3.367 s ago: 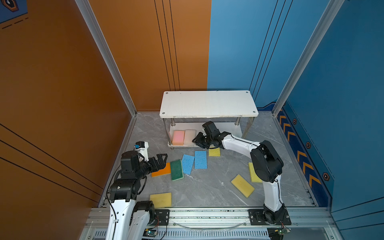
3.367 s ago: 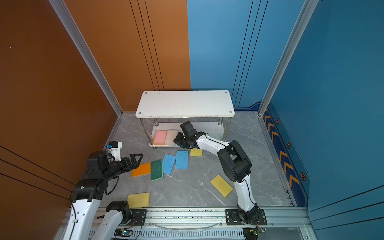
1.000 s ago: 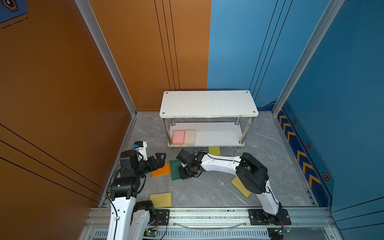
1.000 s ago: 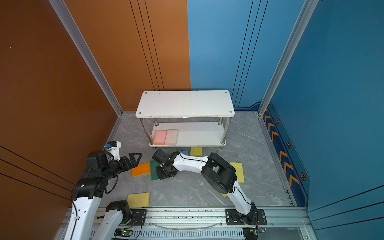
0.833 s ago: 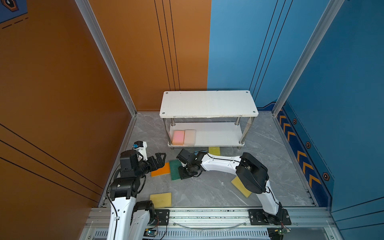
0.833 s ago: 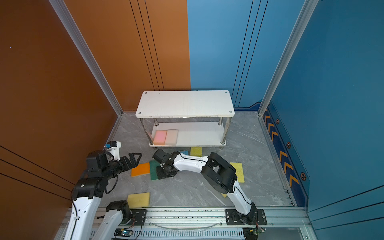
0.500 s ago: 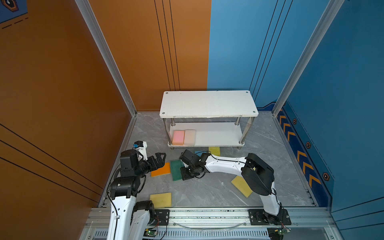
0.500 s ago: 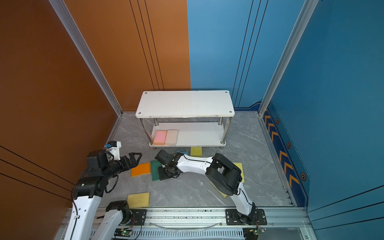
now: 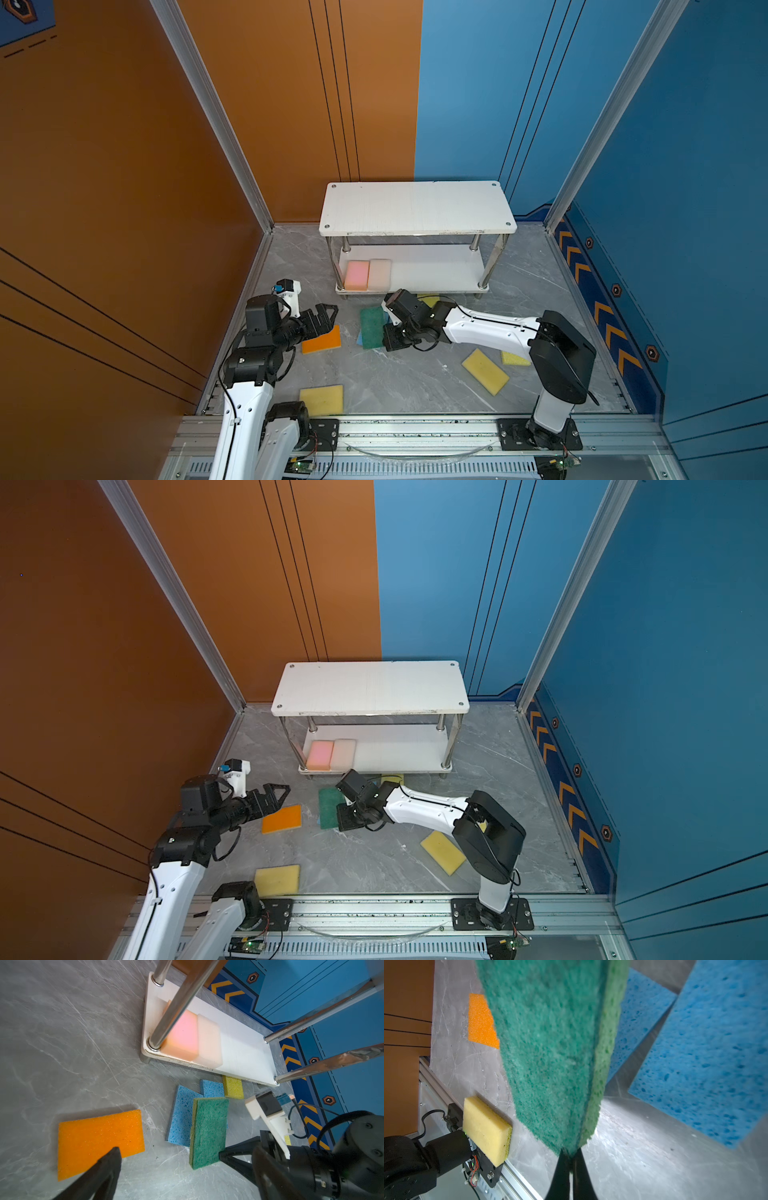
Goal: Place and organize the cleaning sponges onto the shelf
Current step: 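Lift the green sponge with the right gripper toward the left gripper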
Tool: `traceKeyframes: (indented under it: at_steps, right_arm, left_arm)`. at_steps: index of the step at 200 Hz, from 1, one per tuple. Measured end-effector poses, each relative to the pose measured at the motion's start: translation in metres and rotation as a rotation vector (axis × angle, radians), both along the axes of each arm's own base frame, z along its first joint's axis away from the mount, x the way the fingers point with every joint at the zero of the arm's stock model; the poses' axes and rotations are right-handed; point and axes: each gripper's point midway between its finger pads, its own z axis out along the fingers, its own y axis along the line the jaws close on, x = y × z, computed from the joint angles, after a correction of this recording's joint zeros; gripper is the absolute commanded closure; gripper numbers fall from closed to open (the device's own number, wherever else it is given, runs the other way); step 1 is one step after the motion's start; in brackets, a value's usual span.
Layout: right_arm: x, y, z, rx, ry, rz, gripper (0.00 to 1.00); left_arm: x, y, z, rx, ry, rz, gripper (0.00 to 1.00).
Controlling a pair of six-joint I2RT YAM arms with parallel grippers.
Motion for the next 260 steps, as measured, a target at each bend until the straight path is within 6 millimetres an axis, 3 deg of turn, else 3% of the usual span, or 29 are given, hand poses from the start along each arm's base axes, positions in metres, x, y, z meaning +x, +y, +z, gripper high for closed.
traceKeyframes:
  at_steps: [29, 66, 111, 162, 205, 251, 260]
  right_arm:
    - [0.006, -0.02, 0.013, 0.019, -0.029, -0.013, 1.0]
    - [0.024, -0.06, 0.023, 0.007, -0.05, -0.061, 1.0]
    - [0.029, -0.09, 0.049, 0.028, -0.086, -0.043, 1.0]
    - [0.007, -0.084, 0.054, 0.077, -0.033, 0.071, 1.0]
    - [-0.009, -0.072, 0.062, 0.115, -0.009, 0.147, 1.0]
    - [-0.018, -0.057, 0.078, 0.18, 0.018, 0.206, 1.0]
    - [-0.018, -0.053, 0.082, 0.194, 0.023, 0.215, 1.0]
  left_arm:
    - [0.002, -0.03, -0.019, -0.065, 0.068, -0.091, 0.02]
    - [0.007, -0.062, -0.051, -0.171, 0.167, -0.147, 0.02]
    - [0.024, -0.084, -0.049, -0.344, 0.149, -0.159, 0.02]
    - [0.023, -0.116, -0.02, -0.435, 0.061, -0.264, 0.02]
    - [0.022, -0.129, -0.008, -0.47, 0.03, -0.307, 0.02]
    - [0.025, -0.136, -0.003, -0.505, 0.022, -0.317, 0.13]
    - [0.026, -0.138, -0.004, -0.515, 0.035, -0.318, 0.21]
